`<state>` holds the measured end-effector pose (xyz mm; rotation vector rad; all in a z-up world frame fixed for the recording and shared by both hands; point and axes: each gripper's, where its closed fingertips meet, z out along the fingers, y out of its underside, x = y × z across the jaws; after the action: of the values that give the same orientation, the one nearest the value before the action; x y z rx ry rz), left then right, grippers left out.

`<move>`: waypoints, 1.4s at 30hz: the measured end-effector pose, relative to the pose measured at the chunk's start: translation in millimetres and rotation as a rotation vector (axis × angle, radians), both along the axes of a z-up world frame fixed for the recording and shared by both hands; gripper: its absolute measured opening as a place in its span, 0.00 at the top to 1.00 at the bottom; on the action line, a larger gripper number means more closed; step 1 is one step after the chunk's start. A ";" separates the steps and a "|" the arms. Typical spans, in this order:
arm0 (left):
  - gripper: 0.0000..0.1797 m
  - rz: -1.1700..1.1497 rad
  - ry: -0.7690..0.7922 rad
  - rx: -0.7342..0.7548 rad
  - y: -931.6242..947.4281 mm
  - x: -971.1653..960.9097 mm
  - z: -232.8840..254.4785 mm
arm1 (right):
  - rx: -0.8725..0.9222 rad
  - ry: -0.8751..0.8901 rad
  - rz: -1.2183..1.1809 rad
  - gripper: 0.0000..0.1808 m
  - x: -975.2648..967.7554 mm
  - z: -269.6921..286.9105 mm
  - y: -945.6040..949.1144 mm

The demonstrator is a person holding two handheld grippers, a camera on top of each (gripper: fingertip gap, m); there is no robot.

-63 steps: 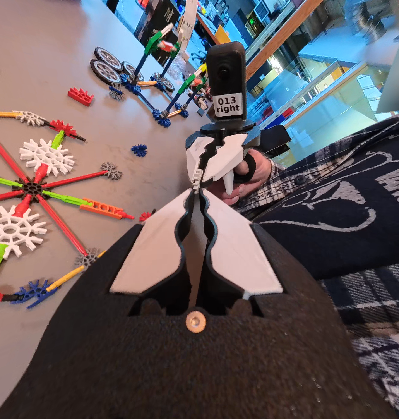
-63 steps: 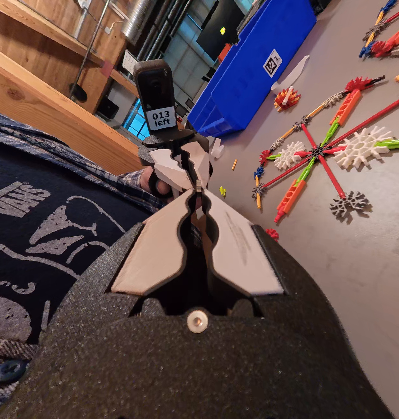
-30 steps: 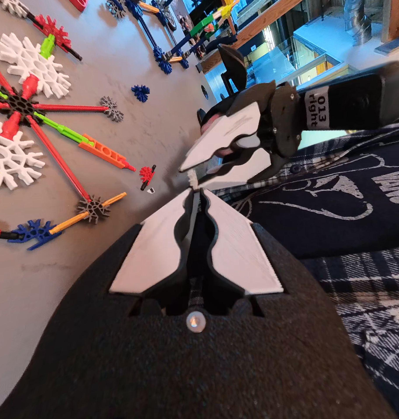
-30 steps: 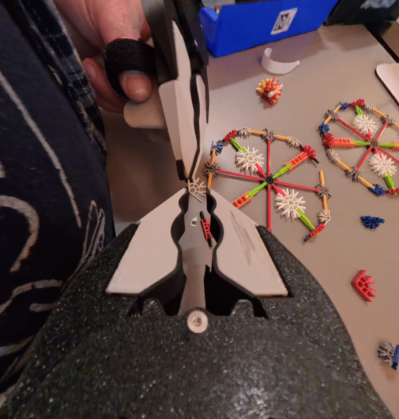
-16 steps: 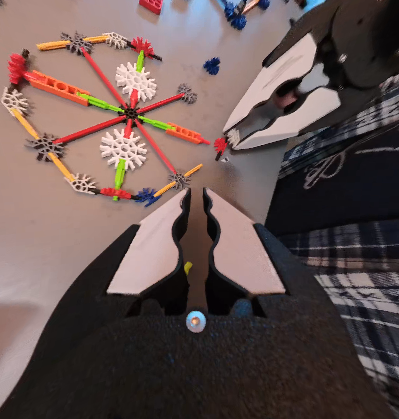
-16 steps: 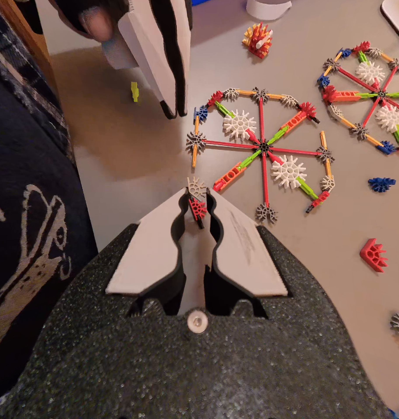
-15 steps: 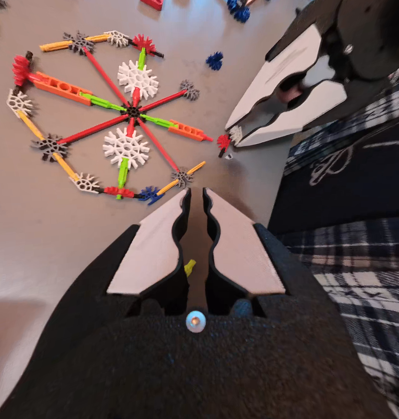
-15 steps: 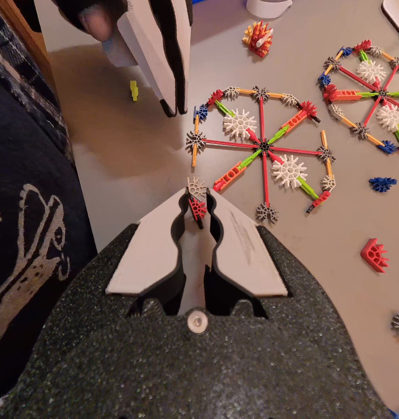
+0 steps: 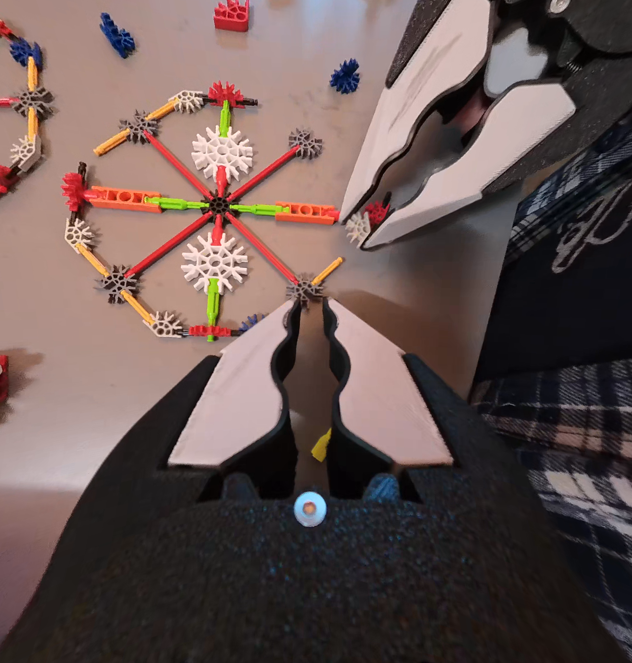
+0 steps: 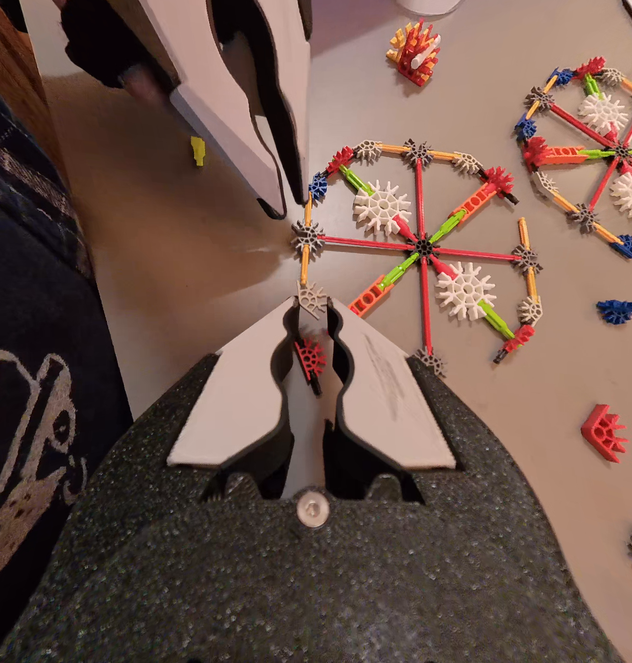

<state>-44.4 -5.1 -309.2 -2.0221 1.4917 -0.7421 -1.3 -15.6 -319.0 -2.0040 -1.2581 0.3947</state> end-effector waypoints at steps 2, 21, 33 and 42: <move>0.94 -0.009 0.010 0.008 0.2 1.1 -2.0 | -0.010 -0.007 -0.002 0.93 -2.5 -2.1 0.0; 0.94 -0.070 0.023 0.025 0.2 8.2 -12.4 | -0.098 -0.041 -0.113 0.92 -6.3 -11.7 2.3; 0.95 -0.094 -0.002 0.031 0.2 14.8 -8.4 | -0.104 -0.022 -0.123 0.89 -5.8 -4.8 4.2; 0.95 -0.093 0.018 0.038 1.2 16.6 -13.9 | -0.149 -0.046 -0.087 0.92 -6.9 -10.9 5.4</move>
<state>-27.8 -4.0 -323.1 -1.9469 1.6072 -0.7289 -8.2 -10.2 -329.9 -2.1968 -1.1948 0.4124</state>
